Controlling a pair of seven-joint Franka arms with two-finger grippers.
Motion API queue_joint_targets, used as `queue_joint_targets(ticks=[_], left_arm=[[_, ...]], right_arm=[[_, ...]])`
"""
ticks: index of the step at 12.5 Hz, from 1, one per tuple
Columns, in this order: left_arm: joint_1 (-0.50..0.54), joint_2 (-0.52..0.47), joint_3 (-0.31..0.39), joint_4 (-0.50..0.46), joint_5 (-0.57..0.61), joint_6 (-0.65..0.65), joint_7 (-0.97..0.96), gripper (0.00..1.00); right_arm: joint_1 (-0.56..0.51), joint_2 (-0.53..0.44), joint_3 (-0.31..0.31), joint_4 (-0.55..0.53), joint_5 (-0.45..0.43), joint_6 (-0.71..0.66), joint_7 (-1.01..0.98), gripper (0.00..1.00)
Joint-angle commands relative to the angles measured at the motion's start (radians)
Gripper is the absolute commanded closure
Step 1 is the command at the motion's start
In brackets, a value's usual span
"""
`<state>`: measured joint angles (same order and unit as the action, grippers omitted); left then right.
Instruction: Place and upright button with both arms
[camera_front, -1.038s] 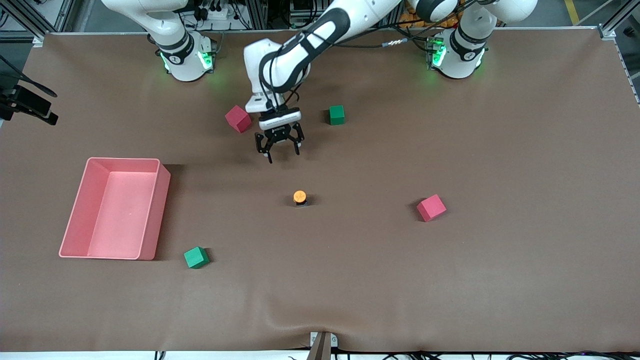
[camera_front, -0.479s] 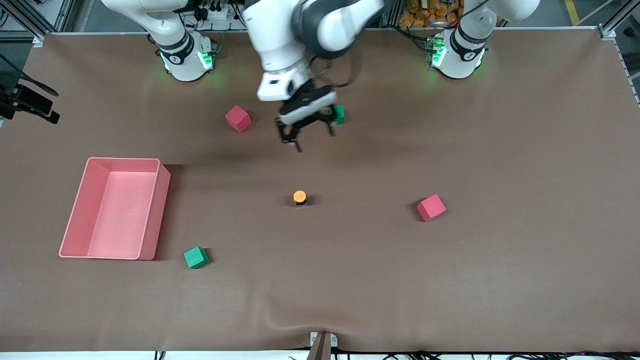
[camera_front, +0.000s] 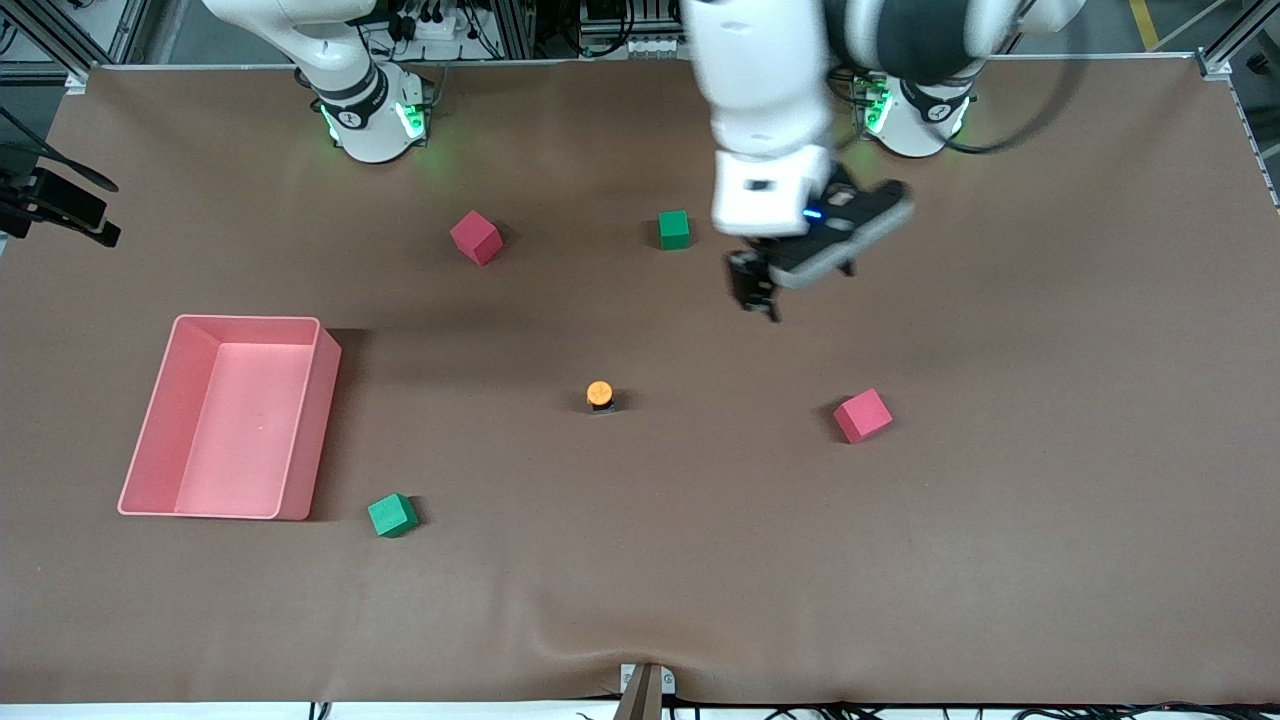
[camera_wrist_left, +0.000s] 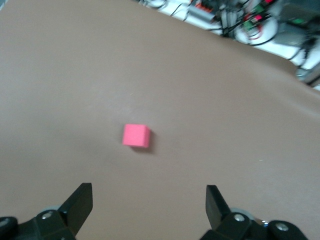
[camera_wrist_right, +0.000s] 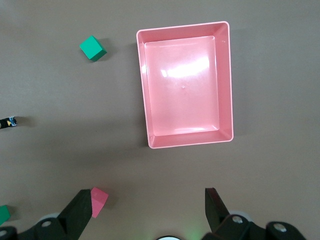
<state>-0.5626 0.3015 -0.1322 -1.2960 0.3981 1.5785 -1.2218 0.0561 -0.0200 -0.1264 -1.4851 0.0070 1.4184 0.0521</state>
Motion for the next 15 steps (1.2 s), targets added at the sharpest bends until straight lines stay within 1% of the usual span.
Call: queue_joint_targets(ticks=[1,3,5,6,7,8,10,12,14,15], left_arm=[[0.131,-0.042,-0.014,-0.035,-0.083,-0.037,0.141,0.0],[0.219,-0.054,-0.015,-0.035,-0.148,-0.063,0.281,0.0],[0.315,-0.079,-0.015,-0.04,-0.264,-0.074,0.362,0.0],[0.364,-0.087,-0.017,-0.04,-0.295,-0.093,0.408,0.0],[0.403,-0.093,-0.017,-0.051,-0.298,-0.106,0.494,0.0],[0.43,-0.12,-0.017,-0.08,-0.298,-0.107,0.574,0.0],[0.522,-0.166,-0.02,-0.138,-0.304,-0.081,0.728,0.0],[0.588,-0.188,-0.02,-0.144,-0.341,-0.072,0.893,0.0],[0.616,-0.223,-0.018,-0.189,-0.377,-0.057,0.956,0.0],[0.616,-0.228,-0.018,-0.19,-0.377,-0.051,0.961,0.0]], right_arm=[[0.005,0.005,-0.007,0.016,0.016,-0.013,-0.005,0.0],[0.004,0.003,-0.01,0.016,0.016,-0.013,-0.005,0.0],[0.004,0.003,-0.01,0.016,0.016,-0.016,-0.006,0.0],[0.004,0.005,-0.01,0.016,0.016,-0.013,-0.006,0.0],[0.004,0.005,-0.009,0.016,0.016,-0.013,-0.006,0.0],[0.004,0.005,-0.009,0.016,0.016,-0.015,-0.006,0.0],[0.001,0.005,-0.009,0.016,0.016,-0.015,-0.006,0.0],[0.004,0.005,-0.009,0.016,0.018,-0.013,-0.008,0.0],[-0.002,0.003,-0.013,0.014,0.066,-0.013,-0.011,0.0],[0.004,0.003,-0.022,0.014,0.067,-0.013,-0.012,0.0]])
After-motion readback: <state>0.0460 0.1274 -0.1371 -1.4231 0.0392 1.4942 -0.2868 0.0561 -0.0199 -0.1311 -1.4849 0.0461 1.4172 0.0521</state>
